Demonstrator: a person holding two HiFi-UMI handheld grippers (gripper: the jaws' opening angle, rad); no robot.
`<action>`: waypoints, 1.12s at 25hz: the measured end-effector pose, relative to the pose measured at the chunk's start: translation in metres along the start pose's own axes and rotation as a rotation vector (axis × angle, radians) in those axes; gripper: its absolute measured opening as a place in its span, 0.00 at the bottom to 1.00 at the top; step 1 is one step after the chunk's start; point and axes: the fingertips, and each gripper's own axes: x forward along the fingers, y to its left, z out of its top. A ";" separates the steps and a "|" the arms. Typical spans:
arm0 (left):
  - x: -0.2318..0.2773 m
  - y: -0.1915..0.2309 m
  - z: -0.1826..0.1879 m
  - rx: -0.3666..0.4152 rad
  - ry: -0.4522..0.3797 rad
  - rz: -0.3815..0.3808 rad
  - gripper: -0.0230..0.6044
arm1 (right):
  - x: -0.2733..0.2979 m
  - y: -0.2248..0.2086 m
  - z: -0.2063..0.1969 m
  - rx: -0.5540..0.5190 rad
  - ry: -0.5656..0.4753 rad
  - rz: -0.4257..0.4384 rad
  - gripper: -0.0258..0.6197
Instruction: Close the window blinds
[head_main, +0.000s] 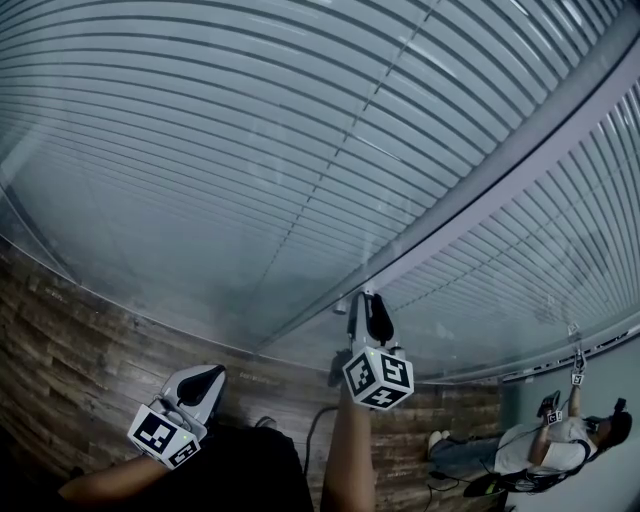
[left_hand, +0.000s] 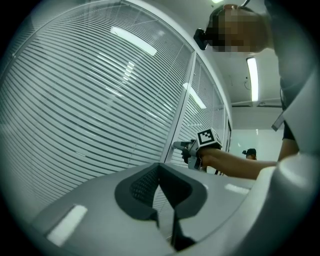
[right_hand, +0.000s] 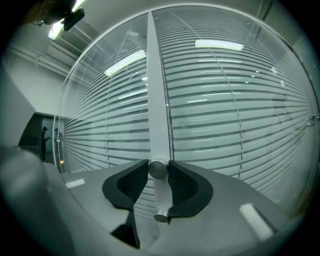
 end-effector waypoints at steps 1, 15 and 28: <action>0.001 -0.001 0.000 0.006 -0.001 -0.003 0.03 | 0.001 0.000 0.000 -0.027 0.006 0.002 0.24; 0.008 -0.018 0.004 0.101 0.000 -0.078 0.03 | -0.003 0.017 -0.012 -0.879 0.136 -0.003 0.24; 0.011 -0.026 0.006 0.118 0.002 -0.133 0.03 | -0.009 0.006 -0.003 -0.186 0.016 0.007 0.26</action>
